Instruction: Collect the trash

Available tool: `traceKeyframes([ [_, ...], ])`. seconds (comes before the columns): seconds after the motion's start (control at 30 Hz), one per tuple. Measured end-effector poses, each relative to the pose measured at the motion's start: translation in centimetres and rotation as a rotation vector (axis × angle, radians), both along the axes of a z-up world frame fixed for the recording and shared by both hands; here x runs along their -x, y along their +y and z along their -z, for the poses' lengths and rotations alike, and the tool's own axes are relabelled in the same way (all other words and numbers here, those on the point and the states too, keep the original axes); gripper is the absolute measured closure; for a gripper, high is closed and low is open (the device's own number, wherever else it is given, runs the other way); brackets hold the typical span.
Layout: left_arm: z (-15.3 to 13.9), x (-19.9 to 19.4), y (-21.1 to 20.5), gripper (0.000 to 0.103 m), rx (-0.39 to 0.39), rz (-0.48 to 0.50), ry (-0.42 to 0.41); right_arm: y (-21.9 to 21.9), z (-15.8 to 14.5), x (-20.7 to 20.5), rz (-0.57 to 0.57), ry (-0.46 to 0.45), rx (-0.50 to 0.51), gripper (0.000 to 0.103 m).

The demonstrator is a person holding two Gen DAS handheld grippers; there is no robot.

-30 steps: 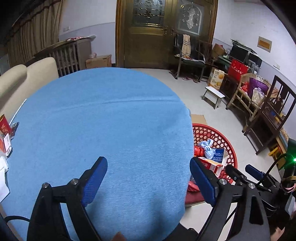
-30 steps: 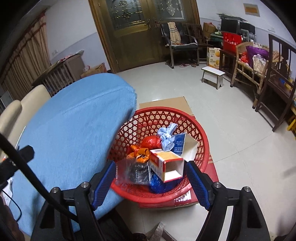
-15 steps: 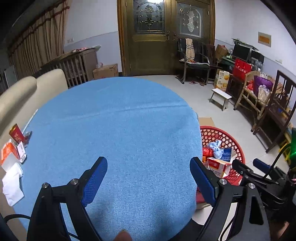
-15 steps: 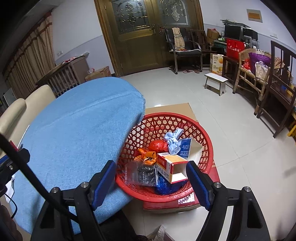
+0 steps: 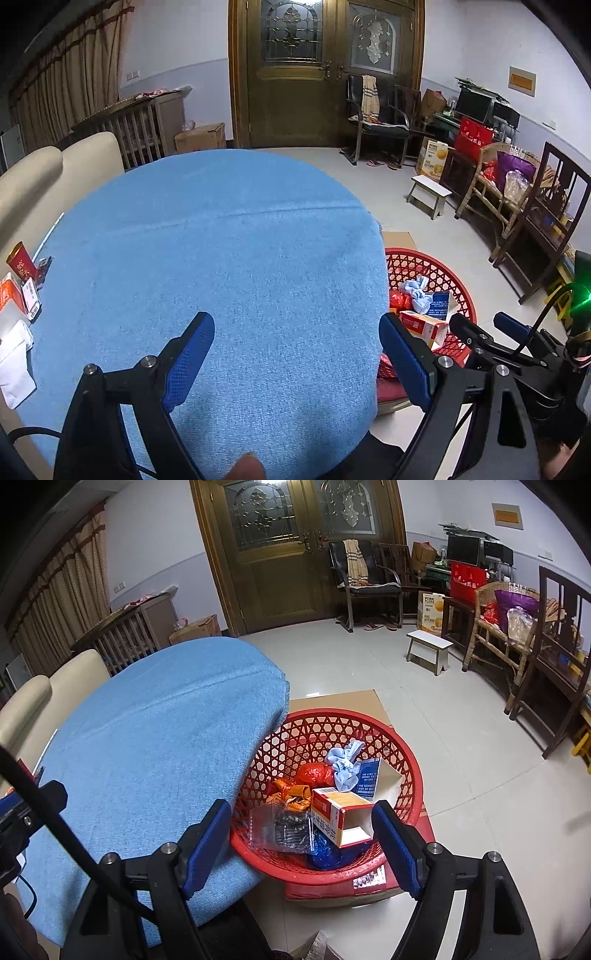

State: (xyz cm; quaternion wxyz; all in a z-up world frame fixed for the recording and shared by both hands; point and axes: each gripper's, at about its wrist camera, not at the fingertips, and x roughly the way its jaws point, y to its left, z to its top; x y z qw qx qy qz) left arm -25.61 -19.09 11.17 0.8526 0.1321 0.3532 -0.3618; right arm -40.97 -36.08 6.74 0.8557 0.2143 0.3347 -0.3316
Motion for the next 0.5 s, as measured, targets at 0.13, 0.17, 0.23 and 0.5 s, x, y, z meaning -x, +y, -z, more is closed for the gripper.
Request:
traceKeyframes([
  [0.13,0.06,0.01,-0.13,0.012,0.009,0.028,0.025,-0.01,-0.11,0.02,0.005,0.002,0.006,0.021],
  [0.17,0.08,0.05,-0.21,0.012,0.008,0.031,0.026,-0.02,-0.13,0.06,0.006,0.001,0.007,0.021],
  [0.23,0.13,0.13,-0.29,0.012,0.005,0.037,0.026,-0.08,-0.21,0.11,0.011,0.0,0.009,0.021],
  [0.5,0.32,0.86,-0.86,0.012,-0.011,0.069,0.012,-0.19,-0.15,0.25,0.017,0.004,0.006,0.021],
])
